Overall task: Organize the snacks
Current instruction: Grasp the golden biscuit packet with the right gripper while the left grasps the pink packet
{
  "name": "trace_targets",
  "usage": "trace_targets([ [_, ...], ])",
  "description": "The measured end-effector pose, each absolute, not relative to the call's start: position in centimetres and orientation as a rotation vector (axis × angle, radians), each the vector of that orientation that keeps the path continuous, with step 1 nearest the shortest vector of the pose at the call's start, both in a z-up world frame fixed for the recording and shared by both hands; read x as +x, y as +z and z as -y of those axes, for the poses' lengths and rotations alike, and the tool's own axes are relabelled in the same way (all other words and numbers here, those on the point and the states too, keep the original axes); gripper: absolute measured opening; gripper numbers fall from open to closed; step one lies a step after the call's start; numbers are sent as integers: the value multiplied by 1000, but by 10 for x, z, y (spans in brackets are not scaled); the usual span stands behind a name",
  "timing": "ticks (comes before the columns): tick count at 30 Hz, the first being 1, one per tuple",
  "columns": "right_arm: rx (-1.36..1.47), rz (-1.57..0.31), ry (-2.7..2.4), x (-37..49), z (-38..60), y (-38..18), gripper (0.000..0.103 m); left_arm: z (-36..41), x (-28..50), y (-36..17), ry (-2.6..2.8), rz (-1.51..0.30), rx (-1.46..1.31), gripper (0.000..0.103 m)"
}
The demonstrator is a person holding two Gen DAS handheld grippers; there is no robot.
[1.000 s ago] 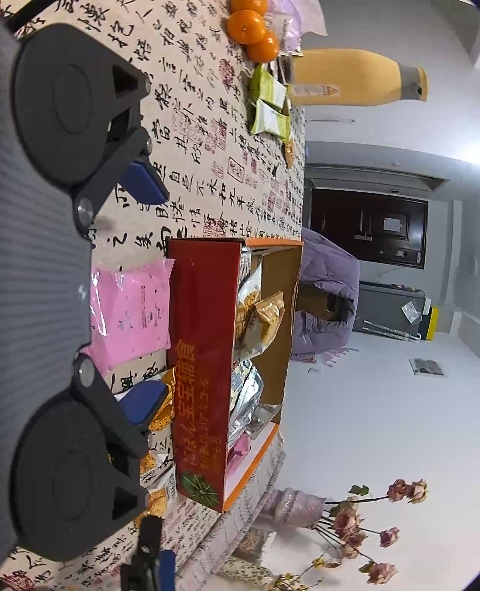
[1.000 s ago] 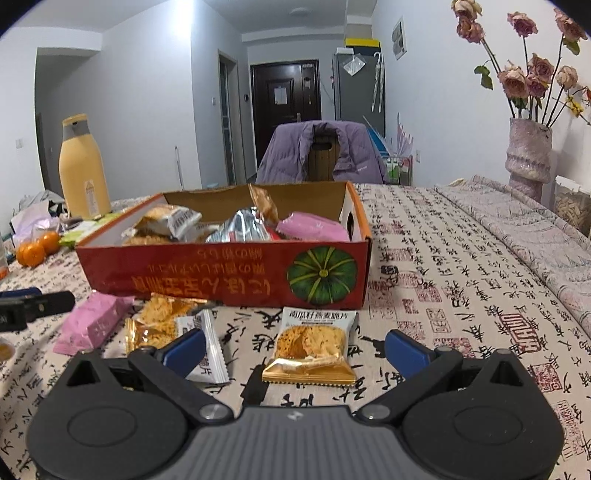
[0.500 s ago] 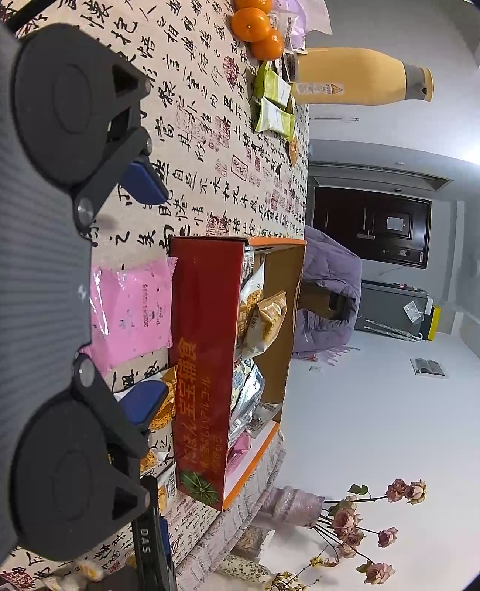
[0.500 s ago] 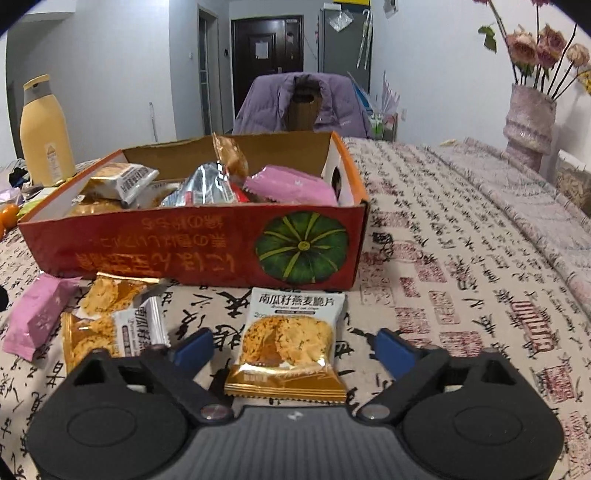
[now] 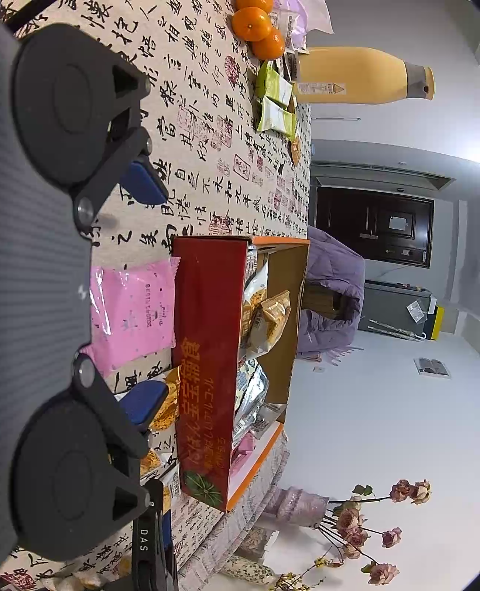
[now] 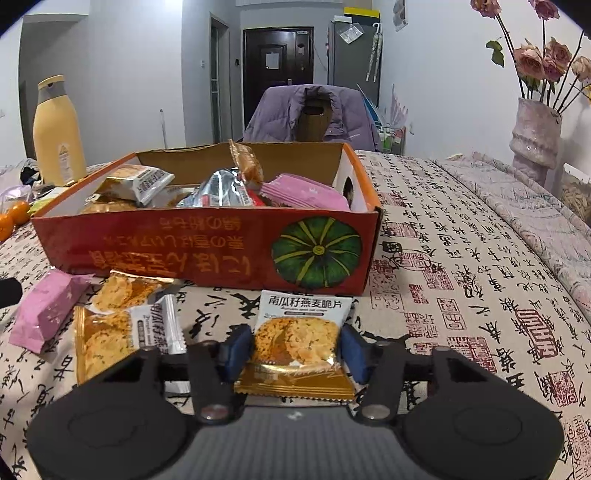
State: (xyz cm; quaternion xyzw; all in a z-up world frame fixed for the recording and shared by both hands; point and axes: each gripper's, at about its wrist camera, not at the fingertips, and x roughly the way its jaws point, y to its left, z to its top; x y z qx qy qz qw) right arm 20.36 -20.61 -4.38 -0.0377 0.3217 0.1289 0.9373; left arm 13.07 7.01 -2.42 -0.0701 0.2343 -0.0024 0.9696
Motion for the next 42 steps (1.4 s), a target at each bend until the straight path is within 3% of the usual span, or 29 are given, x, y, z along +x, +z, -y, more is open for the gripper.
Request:
trace_targets([
  [5, -45, -636, 265, 202, 211, -41, 43, -69, 131, -24, 0, -479, -136, 103],
  [13, -26, -529, 267, 187, 217, -33, 42, -60, 139, -25, 19, -527, -87, 103],
  [35, 28, -513, 296, 186, 225, -33, 43, -32, 177, -31, 99, -686, -34, 103],
  [42, 29, -514, 293, 186, 224, -33, 43, -35, 182, -36, 97, -709, -57, 86],
])
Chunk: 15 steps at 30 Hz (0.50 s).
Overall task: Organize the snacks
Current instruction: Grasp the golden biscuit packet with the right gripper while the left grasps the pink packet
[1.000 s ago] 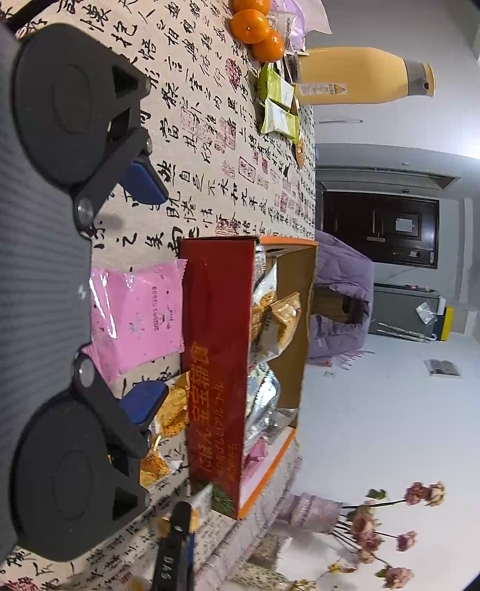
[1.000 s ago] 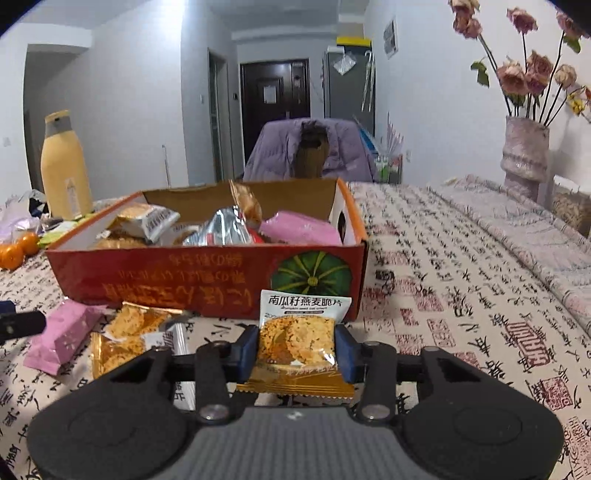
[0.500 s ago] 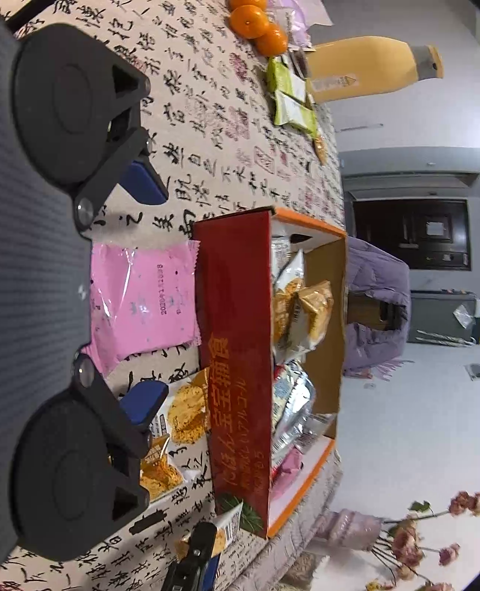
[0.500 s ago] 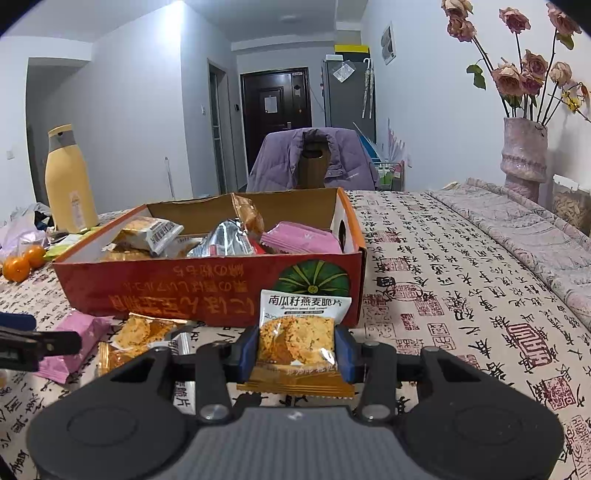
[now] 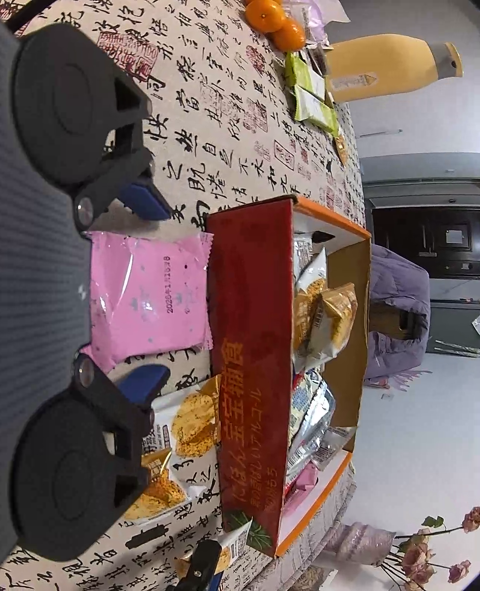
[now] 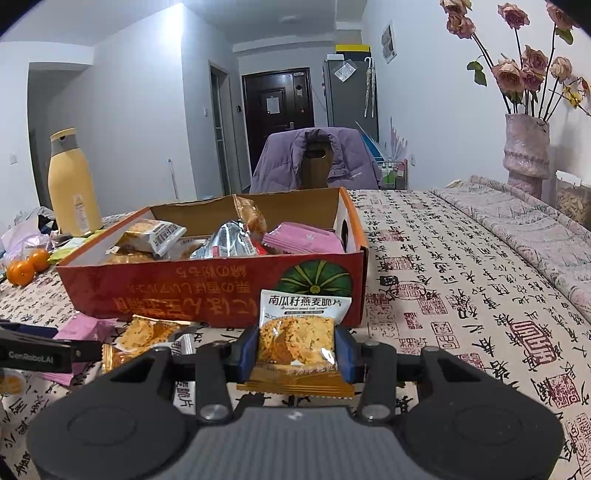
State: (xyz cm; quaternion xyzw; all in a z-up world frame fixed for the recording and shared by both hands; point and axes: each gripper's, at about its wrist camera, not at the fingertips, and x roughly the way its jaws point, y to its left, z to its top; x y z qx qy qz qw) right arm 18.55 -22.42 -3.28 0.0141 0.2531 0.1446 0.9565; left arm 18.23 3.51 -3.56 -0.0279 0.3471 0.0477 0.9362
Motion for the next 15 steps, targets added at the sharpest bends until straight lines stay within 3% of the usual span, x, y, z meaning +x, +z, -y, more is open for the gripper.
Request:
trace_targets([
  [4, 27, -516, 293, 185, 224, -33, 43, -33, 182, -36, 98, -707, -44, 85],
  [9, 27, -516, 293, 185, 224, -33, 43, -31, 179, -35, 102, -690, -30, 63],
  [15, 21, -503, 296, 183, 224, -32, 43, -33, 171, -33, 100, -668, -36, 62],
])
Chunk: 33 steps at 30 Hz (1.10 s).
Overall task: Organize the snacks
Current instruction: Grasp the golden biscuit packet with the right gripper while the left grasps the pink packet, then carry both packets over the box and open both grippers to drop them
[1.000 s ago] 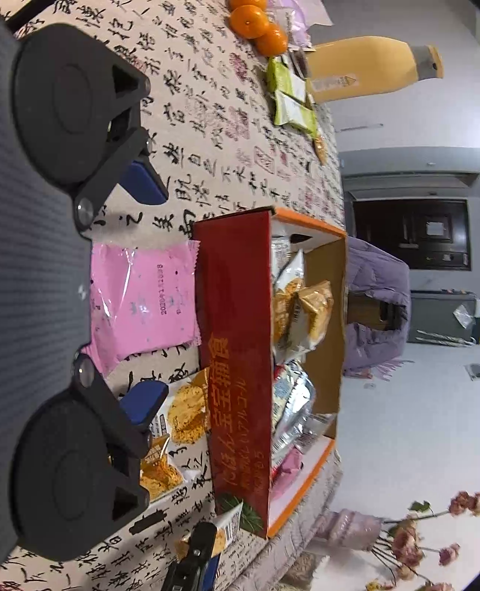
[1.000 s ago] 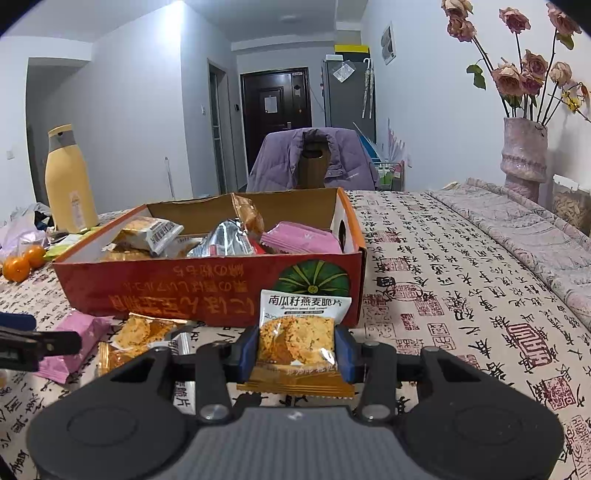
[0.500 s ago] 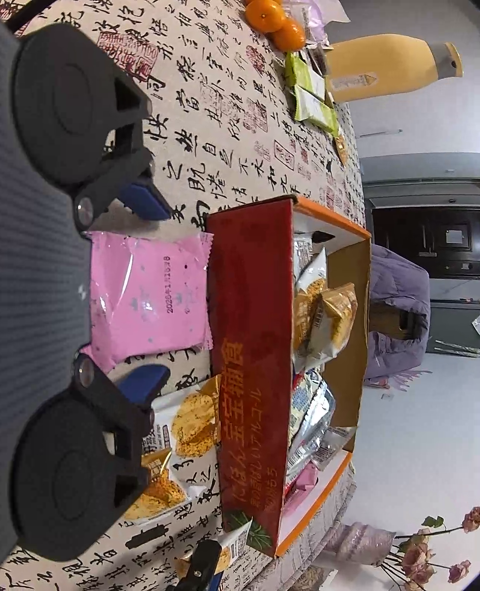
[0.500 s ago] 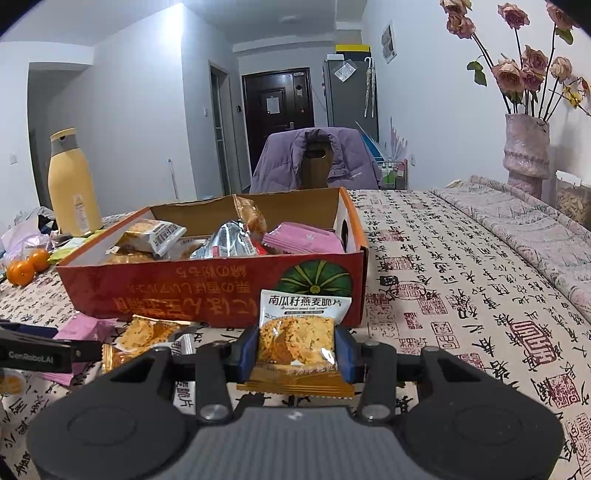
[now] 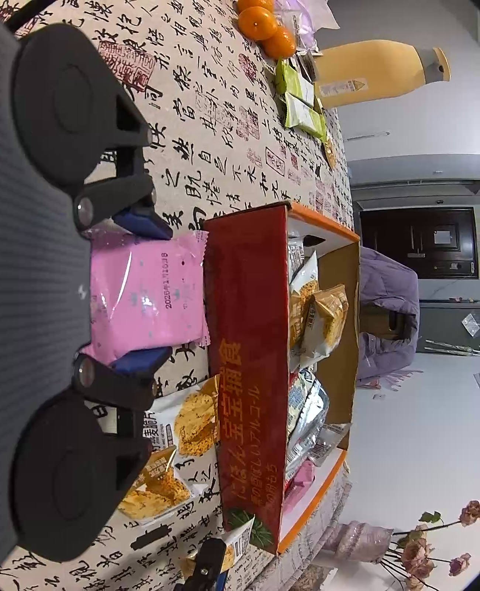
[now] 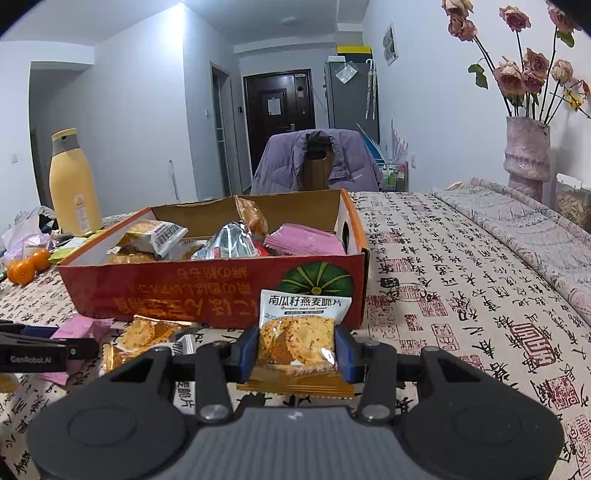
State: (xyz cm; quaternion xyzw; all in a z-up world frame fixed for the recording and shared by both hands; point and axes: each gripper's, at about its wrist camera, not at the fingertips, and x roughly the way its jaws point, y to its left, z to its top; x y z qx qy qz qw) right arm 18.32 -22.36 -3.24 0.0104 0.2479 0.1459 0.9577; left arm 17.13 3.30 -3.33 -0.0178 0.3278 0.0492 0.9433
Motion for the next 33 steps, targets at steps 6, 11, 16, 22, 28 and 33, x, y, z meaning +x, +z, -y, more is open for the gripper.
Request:
trace_targets([
  [6, 33, -461, 298, 177, 227, -29, 42, -32, 162, -26, 94, -633, -34, 62],
  [11, 32, -411, 302, 170, 228, -26, 42, -32, 151, -16, 88, -587, -37, 62],
  [16, 45, -403, 309, 168, 226, -24, 42, -31, 140, -2, 78, -533, -39, 62],
  [22, 40, -355, 331, 163, 221, -9, 42, -28, 138, 17, 50, -480, -42, 62],
  [28, 44, -306, 352, 169, 216, 12, 43, -21, 144, 34, 22, -435, -39, 62],
  [33, 40, -275, 366, 184, 208, 28, 42, -18, 157, 46, 16, -406, -26, 62],
])
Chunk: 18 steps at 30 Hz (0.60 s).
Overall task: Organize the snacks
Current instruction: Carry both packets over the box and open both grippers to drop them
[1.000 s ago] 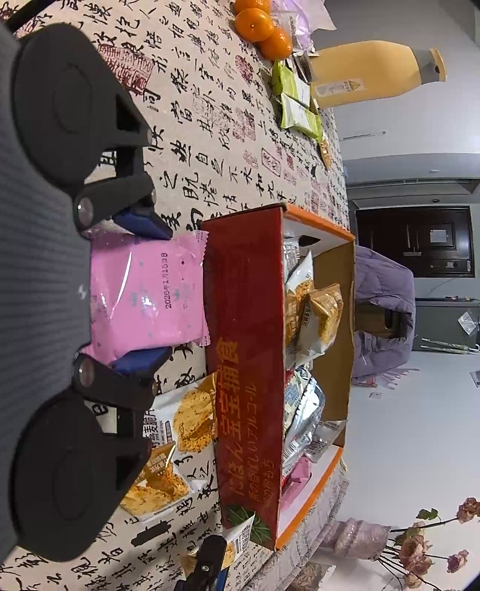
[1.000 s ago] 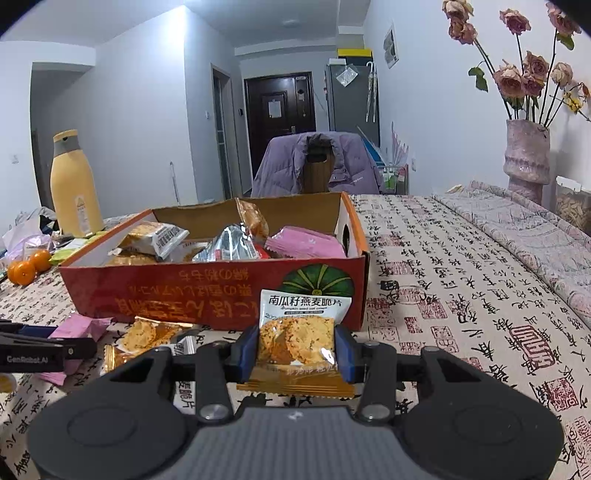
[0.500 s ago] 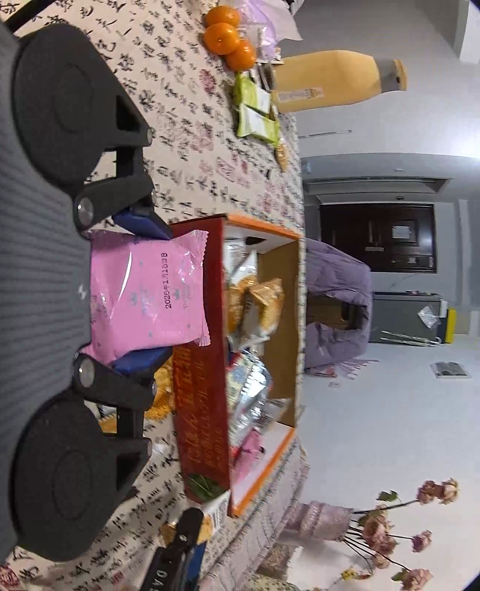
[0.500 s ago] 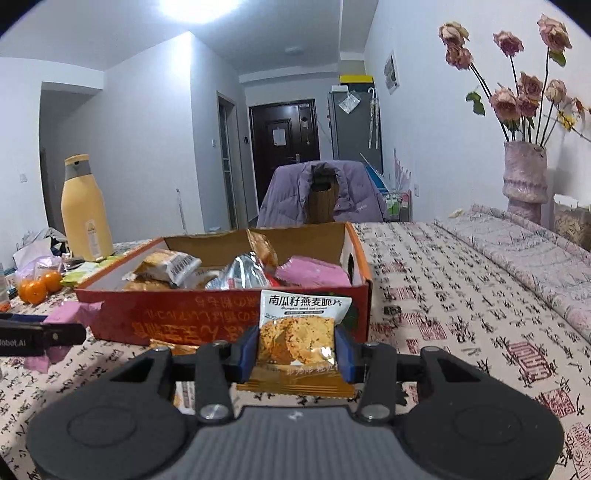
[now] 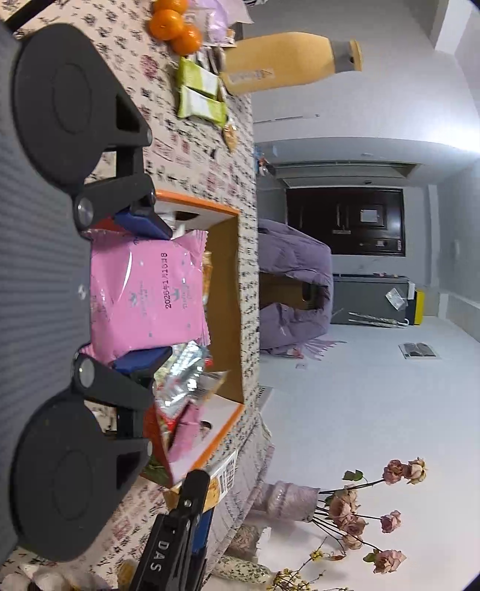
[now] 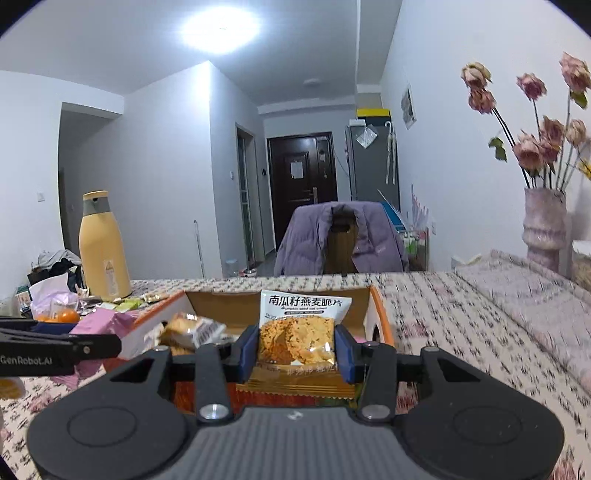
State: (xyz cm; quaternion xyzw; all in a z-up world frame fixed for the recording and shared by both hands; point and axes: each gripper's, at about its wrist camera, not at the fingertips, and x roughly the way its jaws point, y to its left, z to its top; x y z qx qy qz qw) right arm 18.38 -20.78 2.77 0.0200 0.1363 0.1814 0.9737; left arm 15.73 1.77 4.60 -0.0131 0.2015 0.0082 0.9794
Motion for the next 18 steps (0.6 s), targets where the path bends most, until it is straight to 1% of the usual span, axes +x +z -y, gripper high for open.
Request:
trace_targets([
  [10, 29, -267, 390, 227, 191, 47, 43, -19, 190, 69, 31, -340, -20, 62],
  [18, 40, -271, 387, 267, 180, 50, 43, -22, 229, 69, 48, -336, -47, 62],
])
